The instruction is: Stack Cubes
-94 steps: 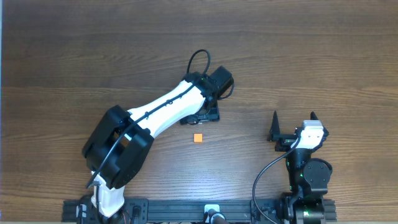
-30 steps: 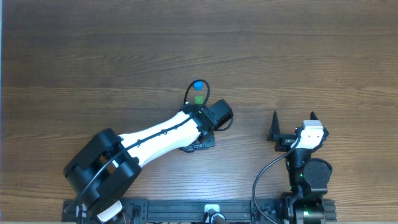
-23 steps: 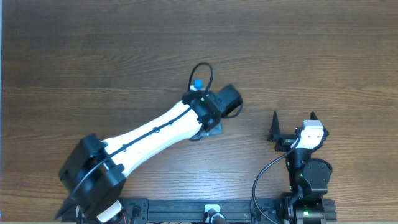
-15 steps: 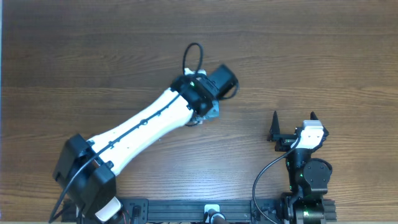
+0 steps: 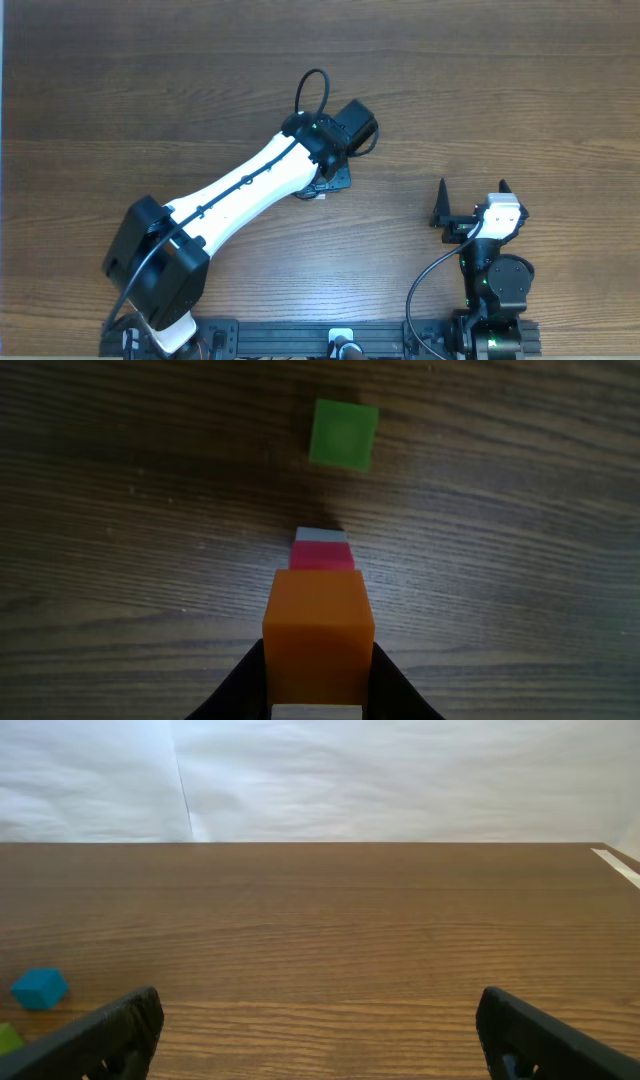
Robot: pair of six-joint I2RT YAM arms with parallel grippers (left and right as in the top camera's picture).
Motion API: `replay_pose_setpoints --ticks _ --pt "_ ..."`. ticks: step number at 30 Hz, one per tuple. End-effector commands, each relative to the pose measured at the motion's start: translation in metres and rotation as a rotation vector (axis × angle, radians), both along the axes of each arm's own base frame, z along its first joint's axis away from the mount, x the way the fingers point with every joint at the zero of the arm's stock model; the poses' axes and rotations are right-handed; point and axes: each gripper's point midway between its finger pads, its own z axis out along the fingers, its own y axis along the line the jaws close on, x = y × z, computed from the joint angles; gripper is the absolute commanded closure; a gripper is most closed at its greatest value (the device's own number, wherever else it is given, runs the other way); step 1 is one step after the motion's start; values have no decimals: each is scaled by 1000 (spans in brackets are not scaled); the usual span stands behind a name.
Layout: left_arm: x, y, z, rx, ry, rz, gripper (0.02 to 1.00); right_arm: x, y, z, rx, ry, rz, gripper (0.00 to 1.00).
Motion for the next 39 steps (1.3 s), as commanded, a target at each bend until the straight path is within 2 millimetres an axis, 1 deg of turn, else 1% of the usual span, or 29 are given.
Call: replay_pose_setpoints --ticks 1,10,14,23,30,39 --pt "-4 -6 -10 4 32 -25 904 0 3 -2 -4 -1 12 7" --pt "-6 -9 -12 -13 51 -25 901 0 2 -2 -4 -1 12 7" --pt "-5 -7 -16 -7 59 -21 899 0 3 -2 -4 -1 12 7" --pt "-3 -4 -17 -9 67 -7 899 0 2 -2 -4 -1 12 7" --pt "-4 -4 -25 3 85 -7 899 0 3 -2 -4 -1 12 9" --pt "-3 -1 -29 11 93 0 890 0 3 -2 -4 -1 12 7"
